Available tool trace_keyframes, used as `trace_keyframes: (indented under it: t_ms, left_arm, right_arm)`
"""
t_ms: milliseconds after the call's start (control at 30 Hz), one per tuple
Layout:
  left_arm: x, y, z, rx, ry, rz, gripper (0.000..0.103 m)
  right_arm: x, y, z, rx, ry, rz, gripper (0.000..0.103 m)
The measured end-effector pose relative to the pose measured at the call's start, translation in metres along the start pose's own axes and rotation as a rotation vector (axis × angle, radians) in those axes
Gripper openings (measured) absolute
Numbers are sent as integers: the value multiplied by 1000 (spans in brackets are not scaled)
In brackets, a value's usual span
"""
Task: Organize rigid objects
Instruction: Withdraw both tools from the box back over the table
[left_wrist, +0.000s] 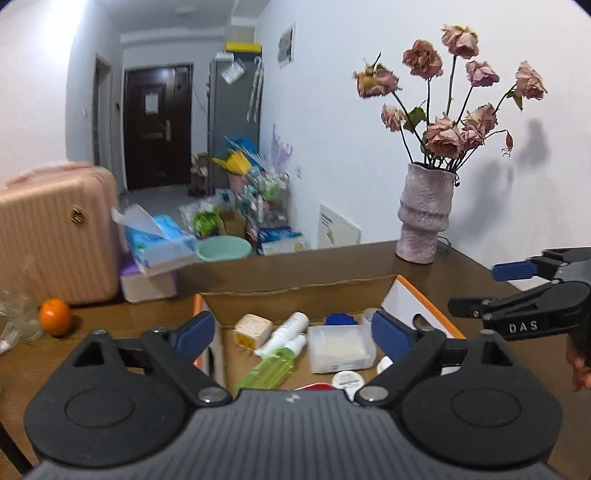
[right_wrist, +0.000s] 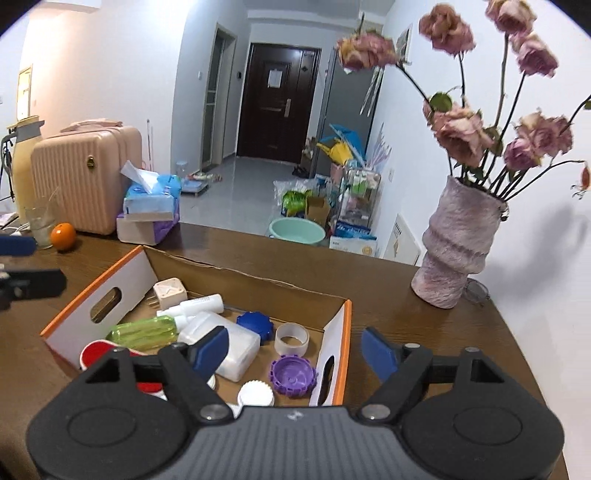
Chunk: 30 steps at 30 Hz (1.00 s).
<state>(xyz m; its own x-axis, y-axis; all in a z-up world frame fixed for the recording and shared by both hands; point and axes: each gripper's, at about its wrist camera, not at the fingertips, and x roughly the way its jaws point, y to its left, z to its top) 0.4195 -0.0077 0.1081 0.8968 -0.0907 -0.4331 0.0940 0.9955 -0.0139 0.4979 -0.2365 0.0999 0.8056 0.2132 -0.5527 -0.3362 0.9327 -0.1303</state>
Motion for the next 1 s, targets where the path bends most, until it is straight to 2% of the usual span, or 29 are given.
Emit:
trace_keyframes:
  t_ms: [67, 167, 267, 300, 333, 400, 500, 667, 933, 1000]
  left_arm:
    - [-15, -2, -8, 27, -50, 34, 102]
    - [-35, -6, -29, 33, -201, 46, 103]
    - [-48, -14, -56, 34, -338, 72, 103]
    - [-51, -17, -64, 33, -356, 76, 103]
    - [-53, -20, -72, 28, -357, 74, 103]
    - [-56, -23, -82, 11, -343, 61, 103]
    - [-61, -23, -95, -12, -320, 53, 103]
    - [-83, -21, -113, -16, -329, 49, 103]
    - [-126, -16, -135, -45, -332, 24, 103]
    - [-142, -16, -147, -41, -309, 20, 103]
  right_arm:
    - [-8, 6, -10, -10, -30, -27, 88]
    - [-22, 15, -30, 2, -117, -45, 89]
    - [-41, 24, -65, 29, -331, -26, 94]
    - [-47, 29, -78, 36, -401, -34, 103]
    - [-50, 34, -88, 44, -435, -57, 103]
    - [-52, 42, -101, 66, -437, -72, 103]
    - [-53, 48, -114, 113, -403, -50, 103]
    - [-67, 57, -126, 124, -388, -51, 103]
    - [-116, 69, -154, 211, -407, -67, 103]
    - [-132, 76, -166, 232, -407, -77, 103]
